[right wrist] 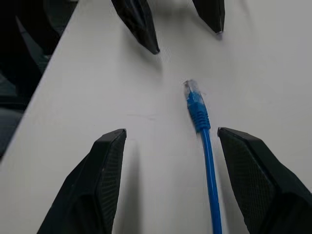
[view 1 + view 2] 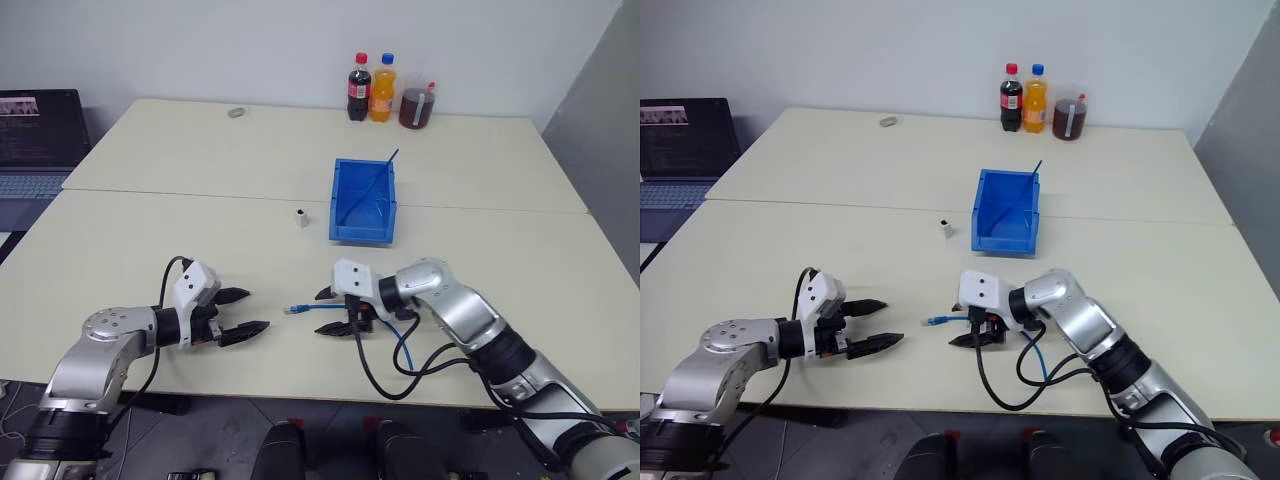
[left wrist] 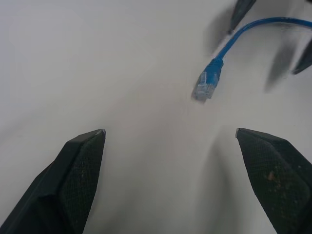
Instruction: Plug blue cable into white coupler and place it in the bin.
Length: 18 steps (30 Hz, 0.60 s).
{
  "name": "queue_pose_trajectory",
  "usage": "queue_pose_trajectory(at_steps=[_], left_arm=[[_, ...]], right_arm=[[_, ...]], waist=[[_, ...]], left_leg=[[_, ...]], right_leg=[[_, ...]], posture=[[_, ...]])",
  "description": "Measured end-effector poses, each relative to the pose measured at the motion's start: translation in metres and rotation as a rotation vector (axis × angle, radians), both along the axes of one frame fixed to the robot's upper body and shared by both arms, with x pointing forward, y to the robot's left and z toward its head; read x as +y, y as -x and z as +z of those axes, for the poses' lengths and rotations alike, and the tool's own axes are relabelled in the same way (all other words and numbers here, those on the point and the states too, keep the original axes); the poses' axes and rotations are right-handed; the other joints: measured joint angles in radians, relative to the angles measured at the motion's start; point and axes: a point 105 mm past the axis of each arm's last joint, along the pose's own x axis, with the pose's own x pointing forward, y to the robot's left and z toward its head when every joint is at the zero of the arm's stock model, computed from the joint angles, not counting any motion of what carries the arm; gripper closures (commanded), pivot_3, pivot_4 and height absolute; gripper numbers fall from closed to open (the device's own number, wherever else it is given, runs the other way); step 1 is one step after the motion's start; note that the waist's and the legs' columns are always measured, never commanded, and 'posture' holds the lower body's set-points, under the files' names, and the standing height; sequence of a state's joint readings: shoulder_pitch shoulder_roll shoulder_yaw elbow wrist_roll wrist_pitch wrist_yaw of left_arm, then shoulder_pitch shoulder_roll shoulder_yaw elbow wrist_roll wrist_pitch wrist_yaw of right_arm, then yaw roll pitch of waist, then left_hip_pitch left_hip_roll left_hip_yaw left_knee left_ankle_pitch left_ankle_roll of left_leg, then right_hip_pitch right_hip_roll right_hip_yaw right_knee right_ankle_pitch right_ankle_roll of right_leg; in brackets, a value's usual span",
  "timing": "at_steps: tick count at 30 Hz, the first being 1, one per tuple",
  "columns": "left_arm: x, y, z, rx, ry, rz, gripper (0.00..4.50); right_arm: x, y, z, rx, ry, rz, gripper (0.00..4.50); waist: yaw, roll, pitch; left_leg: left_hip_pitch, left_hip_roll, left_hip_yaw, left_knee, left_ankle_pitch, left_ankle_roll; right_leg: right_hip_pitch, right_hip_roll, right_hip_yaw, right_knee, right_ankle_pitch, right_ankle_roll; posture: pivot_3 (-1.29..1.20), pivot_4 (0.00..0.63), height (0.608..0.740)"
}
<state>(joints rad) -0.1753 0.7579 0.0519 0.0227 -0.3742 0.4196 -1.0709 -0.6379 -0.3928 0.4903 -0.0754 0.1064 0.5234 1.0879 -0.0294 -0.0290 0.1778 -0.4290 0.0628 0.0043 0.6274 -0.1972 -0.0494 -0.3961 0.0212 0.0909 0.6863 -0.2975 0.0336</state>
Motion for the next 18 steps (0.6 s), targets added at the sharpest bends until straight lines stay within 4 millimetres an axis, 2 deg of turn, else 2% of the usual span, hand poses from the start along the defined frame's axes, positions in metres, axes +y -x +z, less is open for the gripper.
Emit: queue_pose_trajectory(at_steps=[4, 8, 11, 18], left_arm=[[-0.019, -0.013, -0.003, -0.026, -0.004, -0.043, 0.00], [-0.028, -0.018, -0.006, -0.042, -0.017, -0.085, 0.00], [-0.032, -0.021, -0.008, -0.058, -0.048, -0.110, 0.46], [-0.037, -0.026, -0.012, -0.098, -0.118, -0.152, 1.92]], right_arm=[[-0.018, 0.011, 0.009, 0.048, -0.031, -0.068, 1.40], [-0.032, 0.019, 0.013, 0.084, -0.037, -0.132, 1.40], [-0.037, 0.022, 0.017, 0.085, -0.053, -0.177, 1.39], [-0.042, 0.029, 0.017, 0.087, -0.042, -0.224, 1.39]], waist=[[0.000, 0.000, 0.000], [-0.001, -0.001, 0.000], [-0.001, -0.001, -0.001], [0.000, 0.000, -0.002]], left_leg=[[0.000, 0.000, 0.000, 0.000, 0.000, 0.000], [0.000, 0.000, 0.000, 0.001, 0.000, 0.000], [0.000, 0.000, -0.001, 0.001, 0.000, 0.000], [0.001, -0.001, -0.001, 0.002, 0.000, 0.000]], right_leg=[[0.000, 0.000, 0.000, 0.001, 0.000, 0.000], [0.000, 0.001, 0.000, 0.002, 0.000, 0.000], [0.000, 0.001, 0.000, 0.002, 0.000, 0.000], [0.002, 0.000, 0.000, 0.002, -0.003, 0.005]], posture=[[0.00, 0.150, 0.740], [0.00, 0.150, 0.740], [0.00, 0.150, 0.740], [0.00, 0.150, 0.740]])
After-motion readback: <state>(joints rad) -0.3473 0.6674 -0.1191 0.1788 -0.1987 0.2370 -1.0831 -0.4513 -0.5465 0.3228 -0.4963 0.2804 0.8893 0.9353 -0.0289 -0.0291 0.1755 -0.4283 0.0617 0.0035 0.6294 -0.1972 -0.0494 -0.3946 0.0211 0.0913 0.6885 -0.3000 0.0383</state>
